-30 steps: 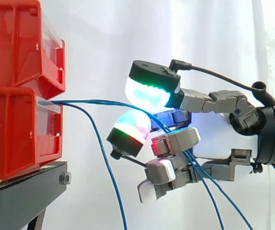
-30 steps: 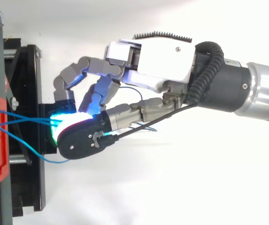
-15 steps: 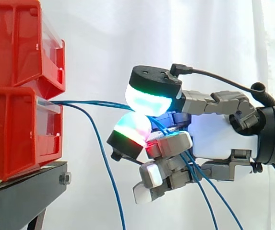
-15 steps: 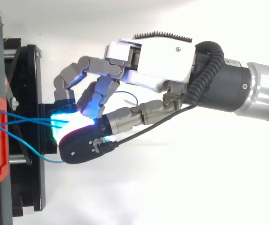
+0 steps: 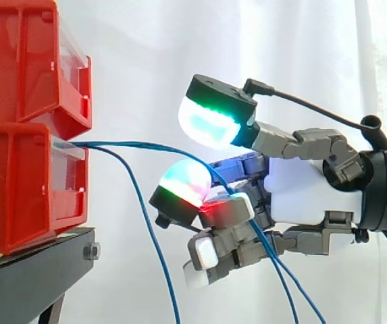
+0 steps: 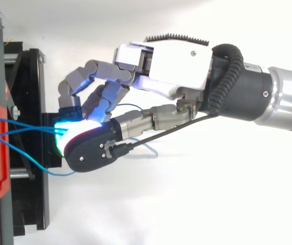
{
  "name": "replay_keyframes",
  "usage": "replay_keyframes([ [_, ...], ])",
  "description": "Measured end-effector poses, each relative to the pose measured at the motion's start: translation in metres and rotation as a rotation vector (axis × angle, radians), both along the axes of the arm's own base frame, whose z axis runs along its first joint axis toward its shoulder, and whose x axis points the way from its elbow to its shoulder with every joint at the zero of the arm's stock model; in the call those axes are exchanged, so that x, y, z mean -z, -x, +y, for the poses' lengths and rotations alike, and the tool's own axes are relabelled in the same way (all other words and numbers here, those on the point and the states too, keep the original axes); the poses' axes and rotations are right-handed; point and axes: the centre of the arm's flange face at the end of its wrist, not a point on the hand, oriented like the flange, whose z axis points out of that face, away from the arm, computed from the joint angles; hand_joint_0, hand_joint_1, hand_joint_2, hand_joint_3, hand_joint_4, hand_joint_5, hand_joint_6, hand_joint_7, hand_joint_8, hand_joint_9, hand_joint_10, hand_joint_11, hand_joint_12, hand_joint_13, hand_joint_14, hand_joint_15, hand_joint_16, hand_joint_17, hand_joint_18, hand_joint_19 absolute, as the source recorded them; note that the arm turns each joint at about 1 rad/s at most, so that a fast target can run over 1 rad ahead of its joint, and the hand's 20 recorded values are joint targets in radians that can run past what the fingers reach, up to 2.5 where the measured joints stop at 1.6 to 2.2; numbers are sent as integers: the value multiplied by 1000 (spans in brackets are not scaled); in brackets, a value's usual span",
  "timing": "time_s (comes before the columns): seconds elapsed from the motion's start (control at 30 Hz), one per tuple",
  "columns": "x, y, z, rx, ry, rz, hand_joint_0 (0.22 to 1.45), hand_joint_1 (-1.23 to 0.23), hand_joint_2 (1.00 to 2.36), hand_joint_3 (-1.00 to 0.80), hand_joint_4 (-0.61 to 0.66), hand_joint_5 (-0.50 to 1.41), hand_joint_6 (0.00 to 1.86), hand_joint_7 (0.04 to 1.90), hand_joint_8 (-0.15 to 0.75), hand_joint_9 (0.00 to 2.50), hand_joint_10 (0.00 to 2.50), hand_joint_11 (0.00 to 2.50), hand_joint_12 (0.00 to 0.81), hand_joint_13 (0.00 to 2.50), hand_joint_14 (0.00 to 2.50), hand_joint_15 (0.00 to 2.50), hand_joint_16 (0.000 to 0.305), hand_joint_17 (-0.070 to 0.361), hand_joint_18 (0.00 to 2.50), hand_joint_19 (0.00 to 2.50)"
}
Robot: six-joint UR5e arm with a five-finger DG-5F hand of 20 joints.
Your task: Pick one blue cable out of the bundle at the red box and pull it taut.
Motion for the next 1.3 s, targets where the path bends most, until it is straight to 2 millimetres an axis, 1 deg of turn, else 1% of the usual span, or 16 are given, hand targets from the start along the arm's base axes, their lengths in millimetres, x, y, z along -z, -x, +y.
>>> replay_keyframes([
  [0.17, 0, 0, 0, 0, 1, 1, 622, -583, 1011, -357, 152, -122, 855, 1045, 353, 1071, 13, 1244, 383, 809, 21, 599, 51, 114, 662, 550],
  [0.3, 0, 0, 0, 0, 2, 1, 615, -654, 1015, -276, 173, -114, 868, 1140, 356, 1097, 13, 1268, 382, 818, 20, 592, 50, 113, 678, 521],
  [0.67, 0, 0, 0, 0, 3, 1, 651, -824, 1019, -218, 211, -109, 890, 1219, 355, 1100, 13, 1264, 386, 826, 21, 585, 51, 114, 693, 487],
  [0.7, 0, 0, 0, 0, 3, 1, 672, -888, 1018, -237, 182, -114, 896, 1209, 360, 1099, 12, 1275, 387, 825, 21, 583, 50, 114, 695, 479],
  [0.77, 0, 0, 0, 0, 3, 1, 690, -894, 1013, -316, 164, -120, 898, 1181, 357, 1095, 13, 1256, 384, 822, 20, 586, 50, 114, 695, 469],
  [0.8, 0, 0, 0, 0, 3, 1, 702, -898, 1006, -432, 177, -122, 897, 1151, 350, 1085, 12, 1271, 378, 818, 20, 587, 50, 114, 690, 480],
  [0.83, 0, 0, 0, 0, 3, 1, 667, -902, 1000, -500, 202, -123, 894, 1136, 348, 1086, 13, 1254, 379, 818, 20, 587, 50, 113, 685, 488],
  [0.87, 0, 0, 0, 0, 3, 1, 662, -895, 1000, -500, 204, -123, 893, 1135, 347, 1085, 12, 1258, 377, 818, 21, 591, 50, 113, 684, 486],
  [0.9, 0, 0, 0, 0, 3, 1, 612, -857, 1000, -500, 208, -123, 891, 1122, 348, 1086, 13, 1255, 379, 818, 22, 590, 51, 114, 676, 505],
  [0.93, 0, 0, 0, 0, 3, 1, 558, -768, 1000, -500, 209, -122, 882, 1119, 359, 1096, 12, 1260, 388, 821, 20, 590, 52, 117, 675, 510],
  [0.97, 0, 0, 0, 0, 3, 1, 551, -751, 1000, -500, 208, -122, 879, 1124, 358, 1099, 12, 1268, 391, 820, 23, 592, 52, 118, 676, 516],
  [1.0, 0, 0, 0, 0, 3, 1, 539, -658, 1000, -500, 208, -120, 872, 1113, 359, 1108, 12, 1250, 394, 822, 19, 589, 53, 119, 681, 535],
  [1.07, 0, 0, 0, 0, 3, 1, 558, -558, 1000, -500, 186, -119, 866, 1118, 353, 1109, 13, 1251, 392, 816, 20, 598, 52, 117, 670, 548],
  [1.1, 0, 0, 0, 0, 3, 1, 597, -485, 1004, -449, 162, -117, 862, 1134, 340, 1105, 15, 1250, 383, 806, 21, 602, 51, 115, 654, 572],
  [1.27, 0, 0, 0, 0, 3, 1, 608, -484, 1011, -338, 181, -112, 857, 1098, 343, 1099, 16, 1206, 384, 784, 21, 591, 52, 116, 636, 570],
  [1.3, 0, 0, 0, 0, 3, 1, 610, -495, 1013, -309, 229, -104, 834, 1050, 346, 1084, 17, 1050, 381, 771, 20, 558, 52, 116, 631, 571],
])
